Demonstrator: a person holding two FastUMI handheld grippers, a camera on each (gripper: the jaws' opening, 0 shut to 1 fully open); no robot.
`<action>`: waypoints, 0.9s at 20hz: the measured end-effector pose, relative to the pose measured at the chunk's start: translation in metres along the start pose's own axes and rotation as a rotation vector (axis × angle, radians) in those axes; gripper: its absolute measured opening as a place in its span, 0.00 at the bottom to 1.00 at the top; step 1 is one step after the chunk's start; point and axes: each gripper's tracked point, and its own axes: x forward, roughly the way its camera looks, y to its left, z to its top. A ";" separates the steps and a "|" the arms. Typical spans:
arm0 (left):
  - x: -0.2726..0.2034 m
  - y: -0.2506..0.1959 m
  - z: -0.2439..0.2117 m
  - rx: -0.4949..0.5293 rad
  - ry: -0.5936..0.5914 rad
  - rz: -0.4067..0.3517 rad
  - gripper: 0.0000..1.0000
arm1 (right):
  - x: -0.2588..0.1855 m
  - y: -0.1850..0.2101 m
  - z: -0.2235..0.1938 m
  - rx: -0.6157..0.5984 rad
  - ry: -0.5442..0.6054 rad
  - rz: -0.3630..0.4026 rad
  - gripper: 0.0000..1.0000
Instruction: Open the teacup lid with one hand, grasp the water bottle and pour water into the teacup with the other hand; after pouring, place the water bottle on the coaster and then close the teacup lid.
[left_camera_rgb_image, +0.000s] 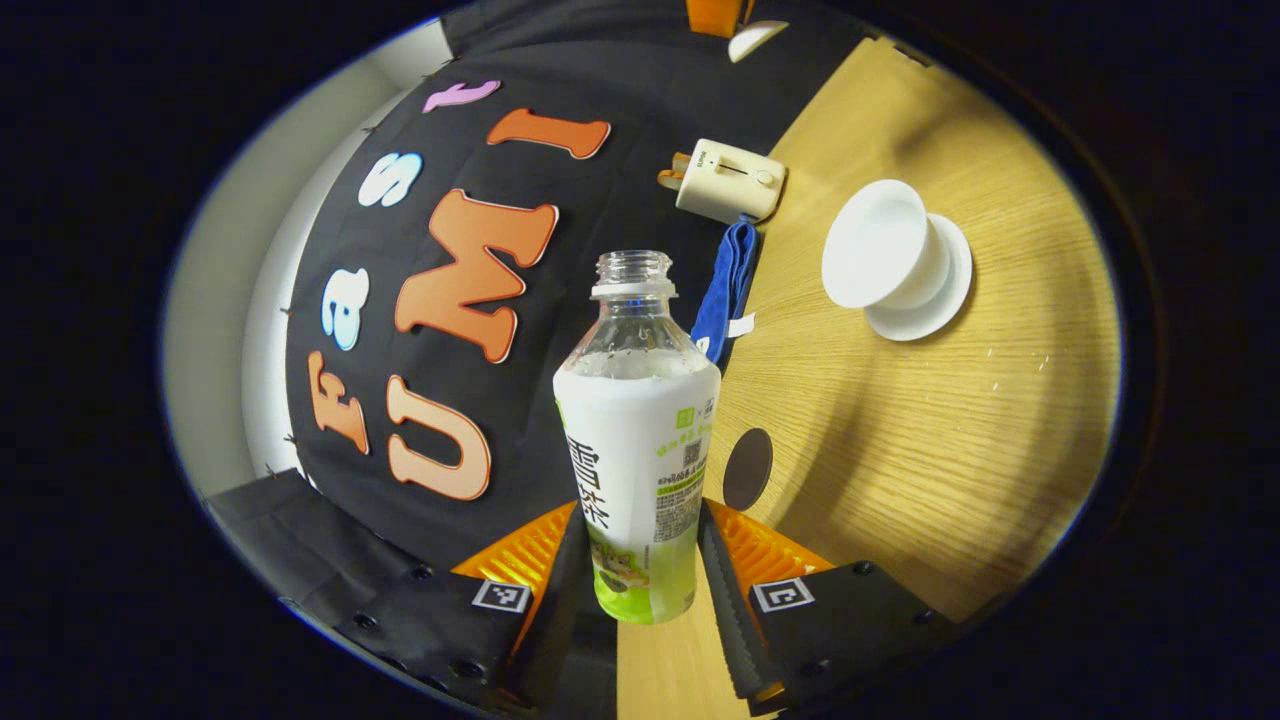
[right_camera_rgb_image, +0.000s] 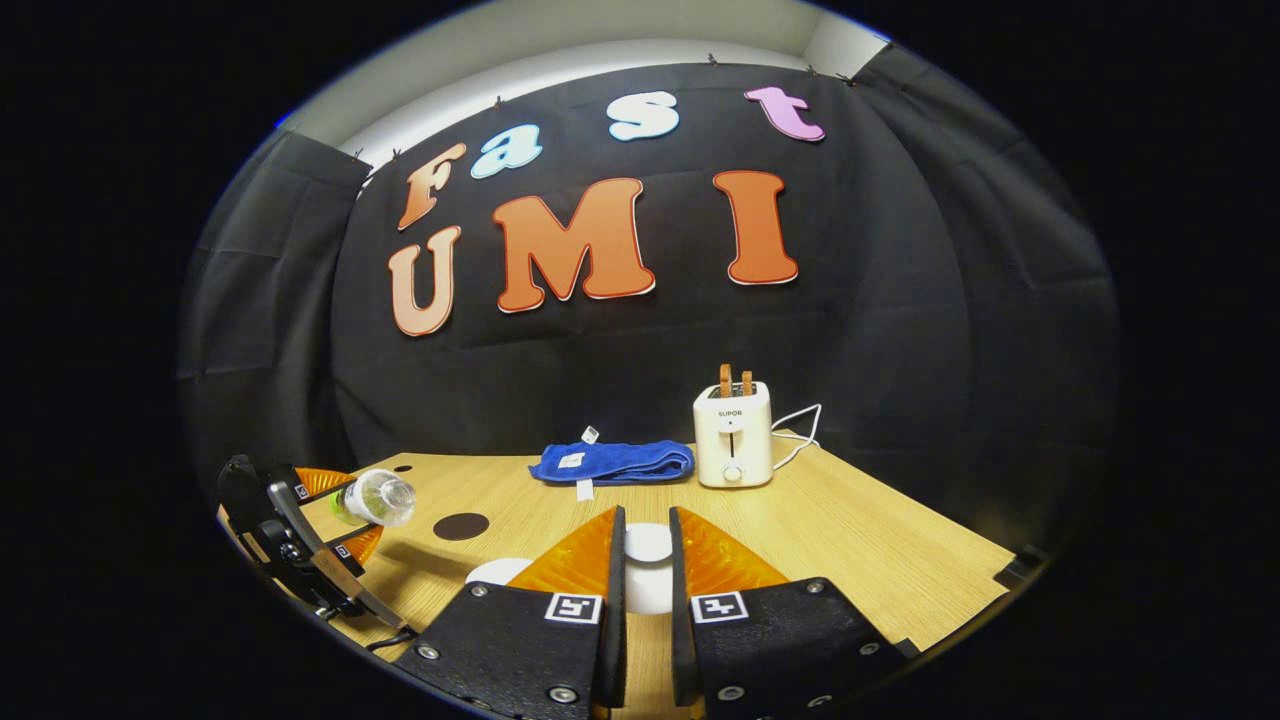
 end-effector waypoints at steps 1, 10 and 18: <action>0.003 0.002 0.002 0.037 -0.003 0.000 0.66 | -0.001 0.001 0.002 0.016 -0.001 0.010 0.19; 0.008 0.013 0.028 0.311 -0.061 -0.006 0.65 | -0.002 -0.013 0.000 -0.006 -0.003 -0.008 0.18; 0.008 0.023 0.035 0.469 -0.087 0.018 0.65 | -0.002 -0.010 -0.007 -0.010 0.010 -0.001 0.18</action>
